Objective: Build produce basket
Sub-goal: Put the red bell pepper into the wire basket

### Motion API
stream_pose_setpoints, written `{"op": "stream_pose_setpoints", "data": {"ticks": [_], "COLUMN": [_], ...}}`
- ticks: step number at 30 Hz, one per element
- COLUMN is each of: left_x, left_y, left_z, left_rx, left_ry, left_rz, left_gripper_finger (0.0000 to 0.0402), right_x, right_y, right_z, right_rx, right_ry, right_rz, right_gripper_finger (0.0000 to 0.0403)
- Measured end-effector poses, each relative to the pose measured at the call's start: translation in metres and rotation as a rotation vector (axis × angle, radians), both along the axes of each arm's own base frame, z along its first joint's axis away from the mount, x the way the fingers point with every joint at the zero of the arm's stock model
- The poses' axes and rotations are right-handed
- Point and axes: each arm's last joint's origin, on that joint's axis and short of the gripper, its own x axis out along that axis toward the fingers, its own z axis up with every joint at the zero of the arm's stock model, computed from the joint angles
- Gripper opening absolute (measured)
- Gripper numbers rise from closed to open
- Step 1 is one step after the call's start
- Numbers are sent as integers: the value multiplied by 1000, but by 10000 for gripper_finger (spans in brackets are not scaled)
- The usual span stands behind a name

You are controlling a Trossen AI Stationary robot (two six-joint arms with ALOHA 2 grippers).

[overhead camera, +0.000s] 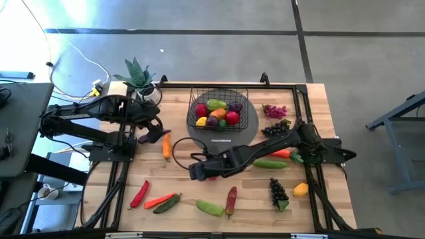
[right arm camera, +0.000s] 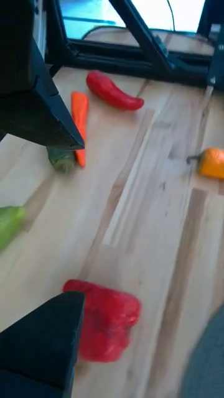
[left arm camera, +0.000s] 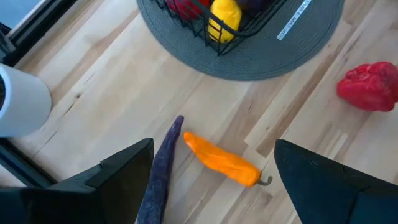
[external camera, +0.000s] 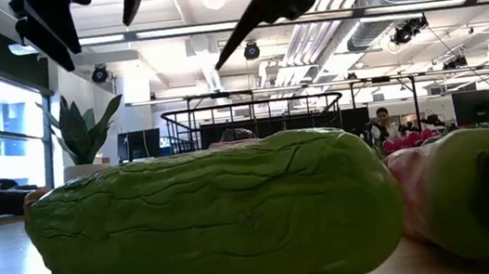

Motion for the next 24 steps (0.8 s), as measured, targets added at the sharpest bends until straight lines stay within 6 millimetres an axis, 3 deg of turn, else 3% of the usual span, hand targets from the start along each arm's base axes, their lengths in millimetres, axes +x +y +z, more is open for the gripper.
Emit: {"op": "stream_pose_setpoints", "data": {"ticks": [7,24], "left_x": [1,1], "left_y": [-3,-3], "left_z": [0,0], "left_rx": [9,51], "left_ry": [2,14], "left_rz": [-19,-35], "left_gripper_finger": [323,323], "right_x": [-7,4], "right_y": [9,17], "right_z": [-14,-81], "right_rx": [35,31], "right_ry": [87,249], "right_rz": [-105,-257], "right_gripper_finger": [369,369]}}
